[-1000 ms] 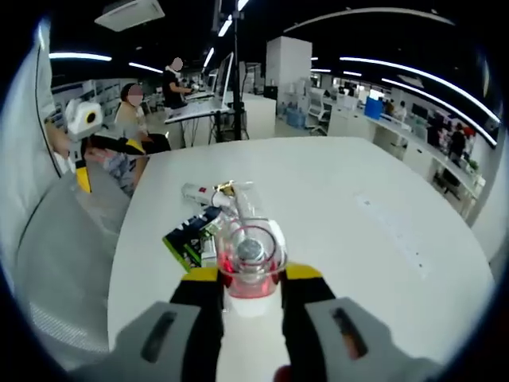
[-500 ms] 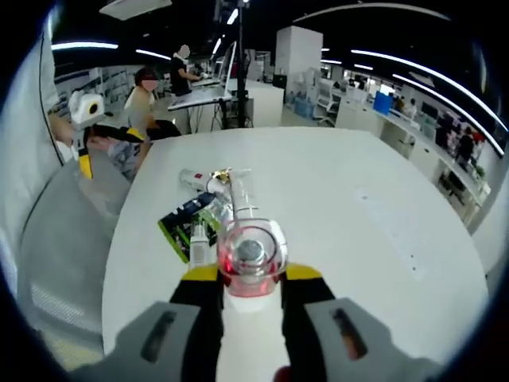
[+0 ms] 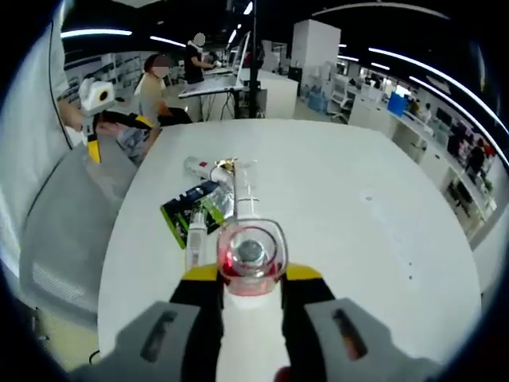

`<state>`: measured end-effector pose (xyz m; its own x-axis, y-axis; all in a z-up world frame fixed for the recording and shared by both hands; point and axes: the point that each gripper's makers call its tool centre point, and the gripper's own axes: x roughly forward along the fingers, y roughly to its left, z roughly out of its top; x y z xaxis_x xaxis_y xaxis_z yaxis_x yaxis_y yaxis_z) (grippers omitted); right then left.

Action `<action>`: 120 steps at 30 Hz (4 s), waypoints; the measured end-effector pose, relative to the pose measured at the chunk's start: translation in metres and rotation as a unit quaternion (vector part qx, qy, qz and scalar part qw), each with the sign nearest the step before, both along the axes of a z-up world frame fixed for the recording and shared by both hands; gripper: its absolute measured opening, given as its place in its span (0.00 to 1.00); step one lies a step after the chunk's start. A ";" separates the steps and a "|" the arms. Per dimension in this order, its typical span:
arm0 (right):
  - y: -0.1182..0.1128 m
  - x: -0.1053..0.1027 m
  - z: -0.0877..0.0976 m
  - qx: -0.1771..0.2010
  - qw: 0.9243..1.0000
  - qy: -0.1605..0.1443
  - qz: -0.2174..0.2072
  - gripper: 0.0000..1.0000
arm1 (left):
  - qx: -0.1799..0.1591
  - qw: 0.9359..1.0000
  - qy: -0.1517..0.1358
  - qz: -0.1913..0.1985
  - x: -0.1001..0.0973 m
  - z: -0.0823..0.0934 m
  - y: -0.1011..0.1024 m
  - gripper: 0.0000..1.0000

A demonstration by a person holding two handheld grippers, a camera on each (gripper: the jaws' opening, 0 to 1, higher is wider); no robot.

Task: Arrange the skincare products in the storage area until every visible bottle or jar stands upright without overlapping.

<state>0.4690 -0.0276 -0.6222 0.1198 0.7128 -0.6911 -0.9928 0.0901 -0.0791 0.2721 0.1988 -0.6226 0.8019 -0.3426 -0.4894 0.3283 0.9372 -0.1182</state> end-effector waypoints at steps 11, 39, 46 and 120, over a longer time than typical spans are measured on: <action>0.000 0.003 0.000 0.004 1.000 0.005 0.010 0.27 | 0.002 1.000 0.002 0.003 0.000 -0.001 0.001 0.92; -0.001 0.004 -0.006 0.027 0.995 0.016 -0.092 0.46 | -0.003 1.000 -0.009 0.001 0.001 0.003 0.000 0.92; -0.009 -0.011 -0.010 0.056 0.986 0.020 -0.156 0.54 | -0.004 1.000 -0.016 -0.010 0.000 0.005 -0.003 0.92; -0.026 -0.177 0.009 0.151 0.880 -0.078 -0.443 1.00 | 0.009 0.997 -0.038 -0.060 -0.008 0.010 -0.018 0.90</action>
